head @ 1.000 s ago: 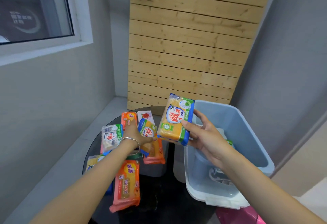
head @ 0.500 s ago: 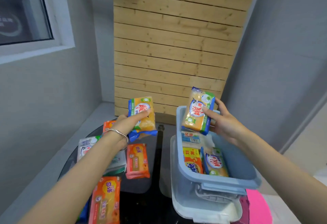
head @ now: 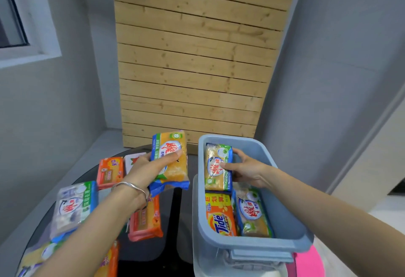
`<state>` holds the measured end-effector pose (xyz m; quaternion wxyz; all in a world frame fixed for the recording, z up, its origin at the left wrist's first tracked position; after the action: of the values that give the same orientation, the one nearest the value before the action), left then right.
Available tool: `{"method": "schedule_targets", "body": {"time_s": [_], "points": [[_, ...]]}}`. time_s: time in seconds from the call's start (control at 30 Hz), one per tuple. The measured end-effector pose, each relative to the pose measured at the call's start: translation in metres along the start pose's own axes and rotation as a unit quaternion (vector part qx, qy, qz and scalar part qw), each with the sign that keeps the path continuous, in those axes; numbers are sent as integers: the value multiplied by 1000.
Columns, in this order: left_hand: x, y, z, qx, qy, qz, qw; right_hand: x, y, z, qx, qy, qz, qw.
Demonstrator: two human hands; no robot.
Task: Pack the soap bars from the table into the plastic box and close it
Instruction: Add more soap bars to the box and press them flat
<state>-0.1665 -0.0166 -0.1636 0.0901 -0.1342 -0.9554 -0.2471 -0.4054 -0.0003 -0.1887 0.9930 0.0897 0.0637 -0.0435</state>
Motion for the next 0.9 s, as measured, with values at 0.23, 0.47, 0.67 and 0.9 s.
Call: {"method": "schedule_targets", "body": {"time_s": [0.23, 0.47, 0.67, 0.9], "points": [[9, 3, 0, 4, -3, 16, 1000, 0, 2, -6, 1, 99, 5, 995], [30, 6, -12, 7, -9, 48, 999, -7, 3, -1, -54, 279, -49, 958], [76, -4, -29, 33, -51, 88, 994, -54, 28, 52, -260, 299, -208, 894], [149, -46, -18, 69, -171, 74, 980, -81, 48, 21, -219, 161, -300, 914]]}}
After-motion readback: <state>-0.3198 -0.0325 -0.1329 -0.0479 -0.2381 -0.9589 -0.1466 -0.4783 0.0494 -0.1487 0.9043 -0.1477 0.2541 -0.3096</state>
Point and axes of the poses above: each hand's wrist, its own y-axis away from the middle knuckle, its own x-axis out of the palm, z = x × y, the point moved 5 cm from there along -y, towards the middle knuckle, and after that the axes turned 13 degrees about -x, right-handed, at the moved point
